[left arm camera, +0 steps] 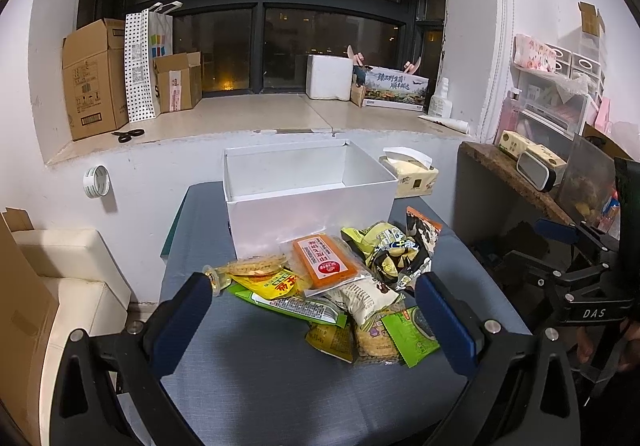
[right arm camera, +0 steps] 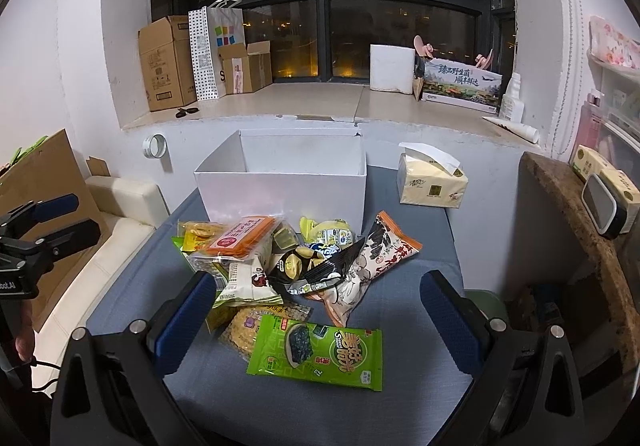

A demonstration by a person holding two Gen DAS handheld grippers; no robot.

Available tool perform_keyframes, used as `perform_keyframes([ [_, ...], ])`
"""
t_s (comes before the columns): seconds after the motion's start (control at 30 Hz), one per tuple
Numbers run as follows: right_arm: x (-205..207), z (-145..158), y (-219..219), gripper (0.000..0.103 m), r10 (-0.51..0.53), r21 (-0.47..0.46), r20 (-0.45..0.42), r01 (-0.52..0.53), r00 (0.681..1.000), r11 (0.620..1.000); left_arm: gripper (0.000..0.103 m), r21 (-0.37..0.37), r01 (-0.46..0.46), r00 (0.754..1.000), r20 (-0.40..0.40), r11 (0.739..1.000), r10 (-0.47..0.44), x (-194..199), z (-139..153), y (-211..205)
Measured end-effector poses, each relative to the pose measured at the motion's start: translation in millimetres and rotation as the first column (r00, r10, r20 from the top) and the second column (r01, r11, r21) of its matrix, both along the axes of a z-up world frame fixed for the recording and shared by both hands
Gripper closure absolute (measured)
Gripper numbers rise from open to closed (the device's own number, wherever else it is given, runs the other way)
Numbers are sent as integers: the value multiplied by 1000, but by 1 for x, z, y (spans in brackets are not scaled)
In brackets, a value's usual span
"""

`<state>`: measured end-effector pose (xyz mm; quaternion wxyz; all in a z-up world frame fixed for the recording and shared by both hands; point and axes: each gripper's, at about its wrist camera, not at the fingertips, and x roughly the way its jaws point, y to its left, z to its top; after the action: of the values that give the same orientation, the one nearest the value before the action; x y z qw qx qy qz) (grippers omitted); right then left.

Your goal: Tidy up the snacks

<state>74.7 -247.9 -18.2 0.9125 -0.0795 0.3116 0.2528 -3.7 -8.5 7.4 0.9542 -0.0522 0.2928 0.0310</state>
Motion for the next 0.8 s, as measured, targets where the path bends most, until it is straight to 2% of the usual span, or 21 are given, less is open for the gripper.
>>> perform_keyframes([
  [0.8, 0, -1, 1, 0, 6, 3, -4, -6, 1000, 1000, 0, 6, 2, 1000, -6, 1000, -2, 1, -1, -2],
])
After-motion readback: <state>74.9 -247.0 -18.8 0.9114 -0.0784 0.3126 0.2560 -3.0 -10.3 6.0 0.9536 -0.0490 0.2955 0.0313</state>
